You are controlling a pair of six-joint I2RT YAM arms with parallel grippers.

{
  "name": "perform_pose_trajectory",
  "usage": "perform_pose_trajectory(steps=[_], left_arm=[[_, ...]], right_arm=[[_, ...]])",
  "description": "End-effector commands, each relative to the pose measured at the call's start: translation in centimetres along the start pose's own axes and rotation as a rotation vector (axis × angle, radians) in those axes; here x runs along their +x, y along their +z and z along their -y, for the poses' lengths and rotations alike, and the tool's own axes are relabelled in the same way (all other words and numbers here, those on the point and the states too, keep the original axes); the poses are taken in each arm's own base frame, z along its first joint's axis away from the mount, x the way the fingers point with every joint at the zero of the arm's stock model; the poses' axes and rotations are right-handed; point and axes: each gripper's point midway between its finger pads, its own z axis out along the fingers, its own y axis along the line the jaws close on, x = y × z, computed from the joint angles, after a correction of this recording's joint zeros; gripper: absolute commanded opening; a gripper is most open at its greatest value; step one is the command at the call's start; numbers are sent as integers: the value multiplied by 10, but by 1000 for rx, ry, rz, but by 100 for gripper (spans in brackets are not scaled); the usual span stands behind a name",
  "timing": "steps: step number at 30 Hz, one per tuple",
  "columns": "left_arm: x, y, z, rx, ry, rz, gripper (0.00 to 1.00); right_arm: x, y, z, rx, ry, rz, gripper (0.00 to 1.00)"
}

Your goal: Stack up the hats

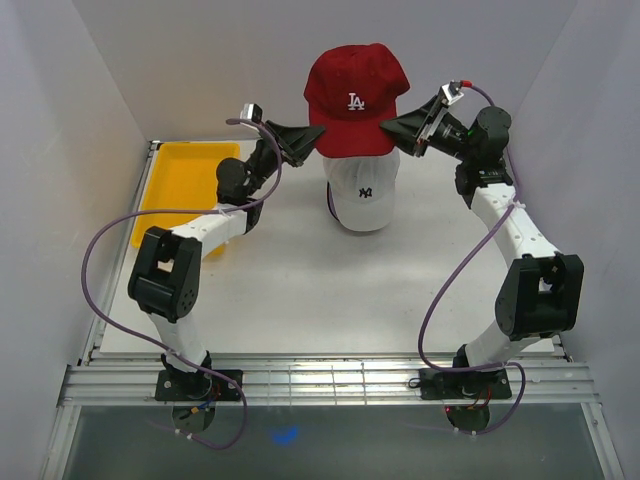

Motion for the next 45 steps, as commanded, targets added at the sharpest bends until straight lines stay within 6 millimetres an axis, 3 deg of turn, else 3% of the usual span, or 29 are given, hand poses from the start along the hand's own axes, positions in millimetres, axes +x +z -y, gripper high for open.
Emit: perform_pose_trajectory(steps=[1,9,15,24,35,45], left_arm=[[20,-6,-8,7,19,-53,0],[26,-13,-72,-107,-50,-84,0],[29,-19,-98,-163,-79,-98,0],[37,-32,-113,-212,-94,-116,0],[54,-45,-129,-260,-114,-185,0],[68,-61,-155,-341,-157,-240,0]], right_arm=[[6,-4,20,52,-63,-28,36],[10,-11,79,184,-44,-48,30],[17,-14,109,230,-13,-64,29],[28,-20,137,280,24,-85,28],[42,-31,151,319,27,-91,27],[51,-45,173,366,47,-89,26]])
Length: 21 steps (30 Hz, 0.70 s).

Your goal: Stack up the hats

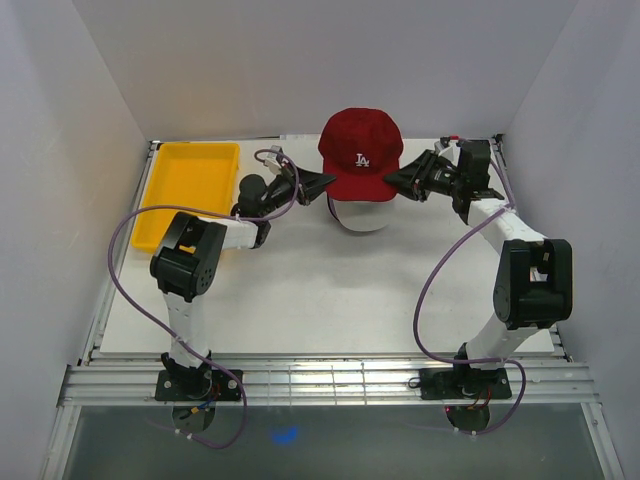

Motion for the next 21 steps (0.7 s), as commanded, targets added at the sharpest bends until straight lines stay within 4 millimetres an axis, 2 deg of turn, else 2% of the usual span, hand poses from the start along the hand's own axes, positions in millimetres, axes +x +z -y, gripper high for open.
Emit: perform_pose_trajectory(steps=[1,21], left_arm=[[43,-1,2,12,30,-167,0],[48,-13,-64,-155,-56,-178,0]], right_arm=[[17,-2,5,1,-72,-39,26],[18,-12,62,114,-40,-26,23]])
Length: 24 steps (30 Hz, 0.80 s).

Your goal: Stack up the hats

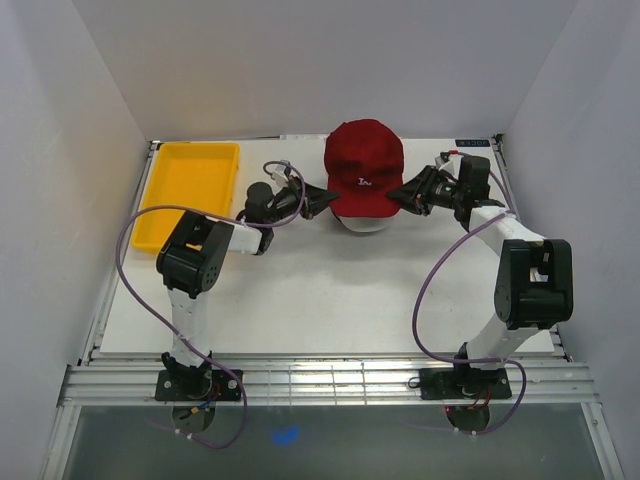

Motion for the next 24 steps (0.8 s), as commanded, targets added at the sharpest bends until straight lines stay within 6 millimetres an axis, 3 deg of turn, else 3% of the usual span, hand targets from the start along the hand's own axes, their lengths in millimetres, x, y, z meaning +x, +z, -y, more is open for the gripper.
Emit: perform_pose_trajectory(steps=[1,14,24], left_arm=[[29,-4,-20,-54,-12,-121,0],[28,-5,-55,-146,-49,-118,0],[25,-5,-76,-196,-64,-107,0]], right_arm=[[2,-1,22,50,-49,0,23],[9,2,70,152,-13,-13,20],[8,4,84,195,-16,-18,20]])
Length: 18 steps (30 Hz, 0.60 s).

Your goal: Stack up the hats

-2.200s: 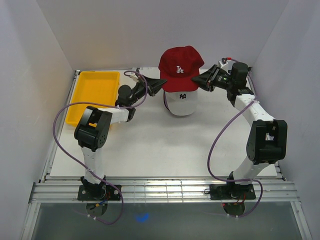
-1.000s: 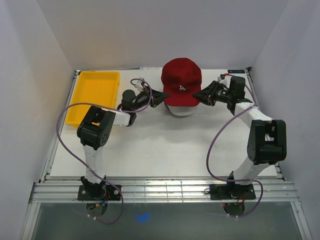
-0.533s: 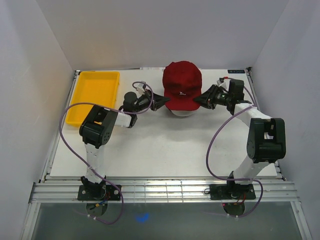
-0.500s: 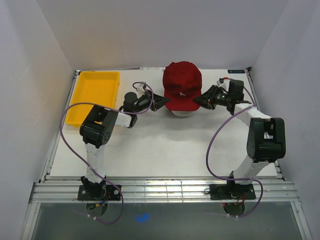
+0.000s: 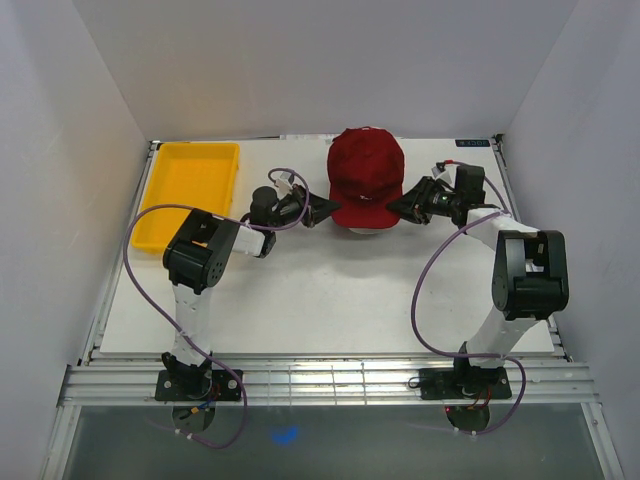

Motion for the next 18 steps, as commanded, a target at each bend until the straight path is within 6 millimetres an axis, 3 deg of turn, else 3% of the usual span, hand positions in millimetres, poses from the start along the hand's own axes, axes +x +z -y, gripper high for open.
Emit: perform_pose_trajectory(steps=[1,5,13,18], left_arm=[[22,-3,-35,-109,-69,-92,0],[22,-2,-35,-114,-53,-101,0],[18,-2,-18,-109,15,-96,35],[15,-4,-14,-133,48,-85,45]], right_arm=[[2,2,39,124,10,6,20],[0,1,38,125,2,10,25],[-14,-7,15,121,-40,36,44],[-19,-10,7,123,-55,46,52]])
